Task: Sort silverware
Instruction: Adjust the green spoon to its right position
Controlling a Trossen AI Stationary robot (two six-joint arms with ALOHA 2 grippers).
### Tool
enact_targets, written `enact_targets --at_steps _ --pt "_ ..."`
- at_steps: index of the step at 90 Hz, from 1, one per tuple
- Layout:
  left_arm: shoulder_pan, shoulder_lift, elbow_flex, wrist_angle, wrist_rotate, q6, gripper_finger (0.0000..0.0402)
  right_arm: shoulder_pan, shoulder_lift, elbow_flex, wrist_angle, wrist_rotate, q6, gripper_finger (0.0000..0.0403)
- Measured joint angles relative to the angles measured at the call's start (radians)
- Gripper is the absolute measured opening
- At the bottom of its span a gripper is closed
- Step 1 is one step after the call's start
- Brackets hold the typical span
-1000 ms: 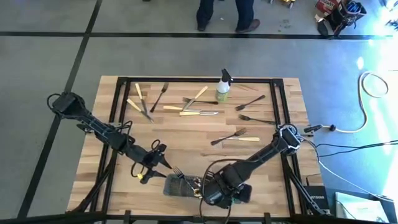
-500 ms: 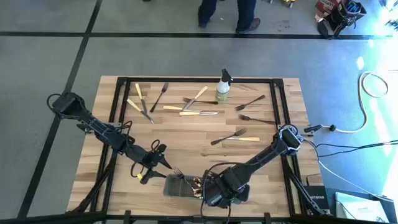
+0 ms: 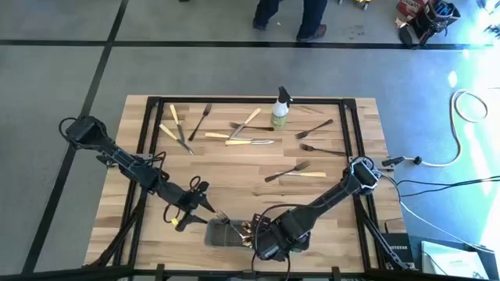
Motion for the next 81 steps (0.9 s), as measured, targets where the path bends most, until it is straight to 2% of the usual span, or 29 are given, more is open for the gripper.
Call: enact_targets --at_steps 25,41,49,58,81 --pt "0.001 0.000 -0.003 0.012 0.004 0.019 0.0186 0.000 0.002 0.074 0.001 0.009 -0.017 0.0250" --pt "-0.009 0.000 0.001 0.027 -0.006 0.014 0.0186 -0.001 0.002 0.074 -0.022 0.008 0.033 0.0250" --pt "-0.009 0.000 0.008 0.060 -0.032 0.007 0.0186 -0.008 0.001 0.069 0.025 0.031 0.067 0.0250" --pt "-0.010 0.000 0.010 0.068 -0.032 0.003 0.0186 -0.013 0.001 0.066 0.036 -0.002 0.103 0.0250" --pt "-0.011 0.007 0.008 0.087 -0.020 0.010 0.0186 -0.025 0.000 0.066 0.055 -0.015 0.099 0.0250"
